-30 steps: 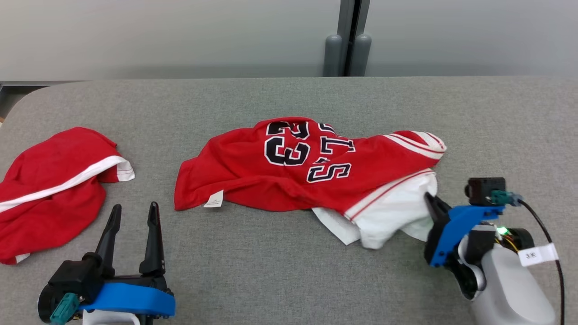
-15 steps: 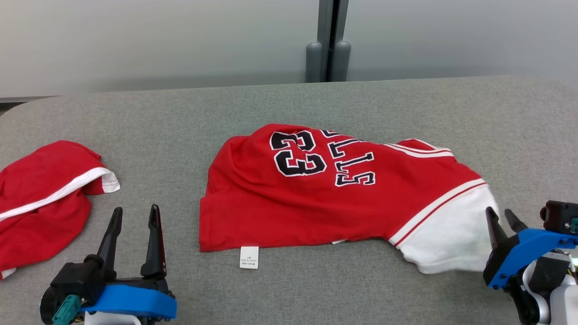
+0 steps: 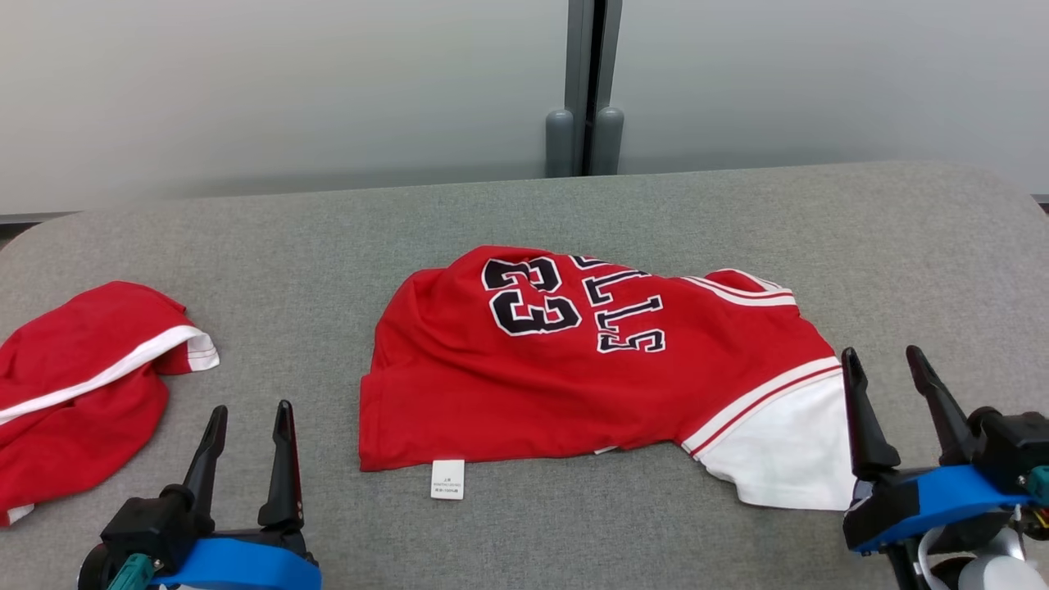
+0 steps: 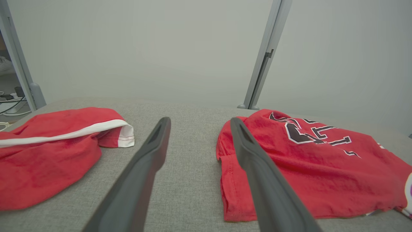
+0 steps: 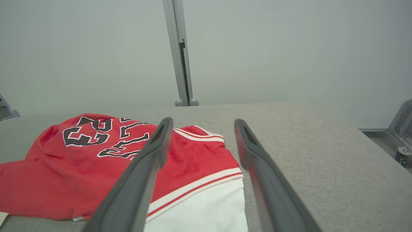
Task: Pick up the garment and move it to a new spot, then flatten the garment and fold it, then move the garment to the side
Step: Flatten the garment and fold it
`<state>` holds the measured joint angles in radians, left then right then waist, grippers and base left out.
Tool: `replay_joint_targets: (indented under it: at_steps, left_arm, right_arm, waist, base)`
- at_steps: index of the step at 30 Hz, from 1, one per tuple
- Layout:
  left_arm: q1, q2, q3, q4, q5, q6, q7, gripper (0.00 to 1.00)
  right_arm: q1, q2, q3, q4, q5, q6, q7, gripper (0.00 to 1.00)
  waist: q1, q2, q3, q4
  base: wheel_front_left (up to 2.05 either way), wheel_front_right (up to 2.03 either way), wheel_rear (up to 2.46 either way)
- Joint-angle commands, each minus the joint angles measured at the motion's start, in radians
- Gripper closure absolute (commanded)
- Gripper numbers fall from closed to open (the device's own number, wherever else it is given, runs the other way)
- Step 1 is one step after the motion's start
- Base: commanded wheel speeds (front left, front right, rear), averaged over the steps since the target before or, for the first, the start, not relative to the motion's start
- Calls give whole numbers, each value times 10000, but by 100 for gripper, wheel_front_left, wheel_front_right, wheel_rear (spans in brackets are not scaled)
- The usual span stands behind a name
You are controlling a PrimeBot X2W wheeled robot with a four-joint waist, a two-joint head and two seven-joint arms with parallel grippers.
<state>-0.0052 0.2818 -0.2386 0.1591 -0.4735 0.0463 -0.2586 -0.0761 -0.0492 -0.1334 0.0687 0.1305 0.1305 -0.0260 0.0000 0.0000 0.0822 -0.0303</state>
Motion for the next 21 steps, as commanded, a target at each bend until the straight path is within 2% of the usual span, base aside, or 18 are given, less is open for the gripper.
replay_joint_targets:
  at_steps: [1, 13, 21]
  left_arm:
    - [106, 44, 26, 27, -4, 55, -44, 0]
    - [371, 135, -21, 188, -79, 166, 60, 0]
    - [457, 79, -59, 215, -89, 202, 27, 0]
  right_arm:
    - [261, -23, 144, -86, -61, 3, -241, 0]
    - [839, -23, 429, 3, -33, 5, -414, 0]
    - [882, -23, 529, 362, -535, 5, -750, 0]
  waist:
    - [0, 0, -72, -70]
    - [0, 0, -532, -182]
    - [0, 0, -585, -177]
  base:
    - [0, 0, 0]
    - [0, 0, 0]
    - [0, 0, 0]
